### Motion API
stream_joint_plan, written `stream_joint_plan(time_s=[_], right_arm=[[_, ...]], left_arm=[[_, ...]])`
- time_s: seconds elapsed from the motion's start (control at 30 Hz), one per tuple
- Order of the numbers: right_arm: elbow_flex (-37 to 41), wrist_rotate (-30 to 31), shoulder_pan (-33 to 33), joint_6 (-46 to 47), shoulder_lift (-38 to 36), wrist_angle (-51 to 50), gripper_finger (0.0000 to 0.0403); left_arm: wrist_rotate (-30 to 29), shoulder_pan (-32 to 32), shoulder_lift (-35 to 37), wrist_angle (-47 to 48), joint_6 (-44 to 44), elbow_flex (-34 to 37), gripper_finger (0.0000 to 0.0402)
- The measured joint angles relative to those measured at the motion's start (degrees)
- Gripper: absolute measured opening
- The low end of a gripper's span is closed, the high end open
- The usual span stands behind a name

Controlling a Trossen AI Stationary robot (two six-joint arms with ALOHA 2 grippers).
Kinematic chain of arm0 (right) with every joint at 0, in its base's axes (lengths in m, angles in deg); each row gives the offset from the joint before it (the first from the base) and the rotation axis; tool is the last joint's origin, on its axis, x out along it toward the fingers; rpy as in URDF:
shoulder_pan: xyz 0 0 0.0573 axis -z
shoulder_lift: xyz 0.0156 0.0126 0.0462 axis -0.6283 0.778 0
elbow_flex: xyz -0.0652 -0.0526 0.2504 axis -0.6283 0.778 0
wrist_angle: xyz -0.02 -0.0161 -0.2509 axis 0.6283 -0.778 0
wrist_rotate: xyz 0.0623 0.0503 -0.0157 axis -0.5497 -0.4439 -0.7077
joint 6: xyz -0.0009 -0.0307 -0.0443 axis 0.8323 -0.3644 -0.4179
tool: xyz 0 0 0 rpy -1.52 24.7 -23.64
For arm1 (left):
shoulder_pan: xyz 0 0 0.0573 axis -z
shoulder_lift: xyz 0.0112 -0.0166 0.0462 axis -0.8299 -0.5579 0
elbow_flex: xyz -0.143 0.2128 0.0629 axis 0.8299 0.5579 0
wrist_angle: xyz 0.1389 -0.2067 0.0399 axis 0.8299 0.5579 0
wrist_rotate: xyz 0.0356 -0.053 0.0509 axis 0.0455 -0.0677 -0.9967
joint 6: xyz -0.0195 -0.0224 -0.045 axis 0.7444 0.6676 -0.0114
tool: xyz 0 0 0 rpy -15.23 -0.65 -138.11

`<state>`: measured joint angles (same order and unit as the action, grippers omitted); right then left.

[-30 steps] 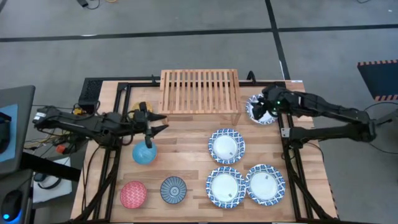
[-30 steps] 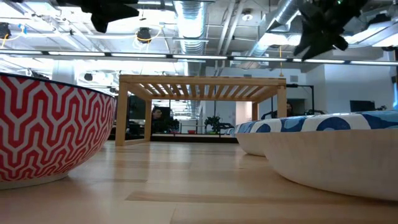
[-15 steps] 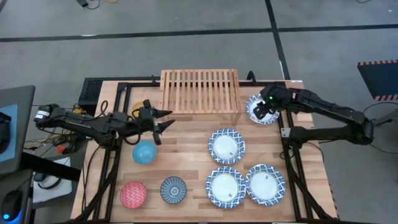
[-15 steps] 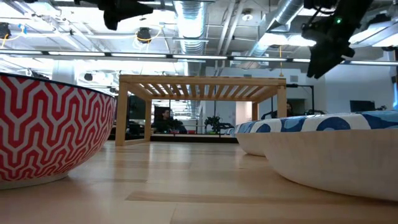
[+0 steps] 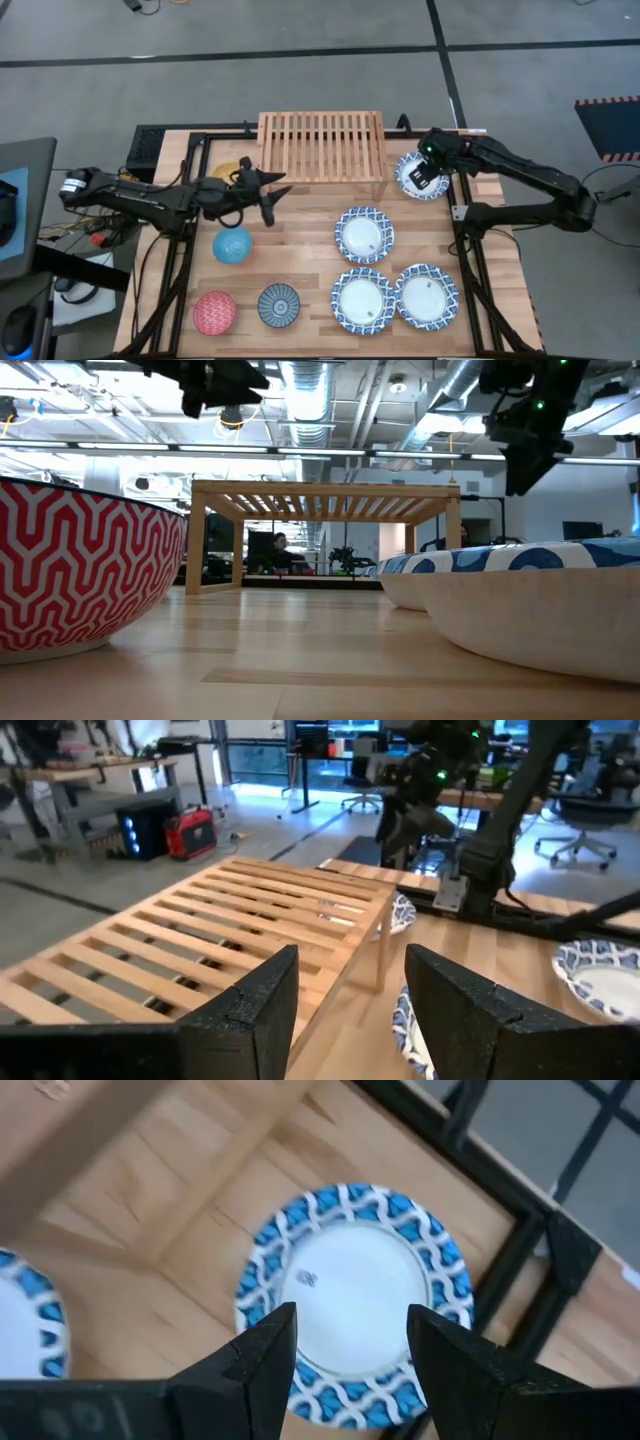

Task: Place and stack bowls onto a shelf
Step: Put the white patterned bowl on the shelf

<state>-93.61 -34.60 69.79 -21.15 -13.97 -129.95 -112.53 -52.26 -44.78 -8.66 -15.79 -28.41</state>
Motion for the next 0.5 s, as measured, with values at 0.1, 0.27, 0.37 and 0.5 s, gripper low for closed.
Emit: stream_joint_plan(time_s=[0.1, 0.27, 0.37, 0.5], right_arm=[[0.13, -2.57, 1.42, -0.23, -0.06, -0.44, 0.0218], [3.12, -4.25, 4.19, 0.55, -0.06, 0.09, 0.0217], [5.45, -6.78, 6.28, 5.07, 0.46, 0.16, 0.0210], [8.36, -9.40, 6.65, 11.10, 0.99, -0.20, 0.0198]], left_arm=[[0.90, -1.32, -1.98, -2.27, 1.59, 0.00, 0.0171], [1.78, -2.62, -4.49, -7.40, 3.23, 0.00, 0.0171], [1.78, -3.24, -4.90, -7.50, 5.34, -0.02, 0.0171], [1.73, -3.77, -4.90, -7.06, 8.55, -0.02, 0.0171]])
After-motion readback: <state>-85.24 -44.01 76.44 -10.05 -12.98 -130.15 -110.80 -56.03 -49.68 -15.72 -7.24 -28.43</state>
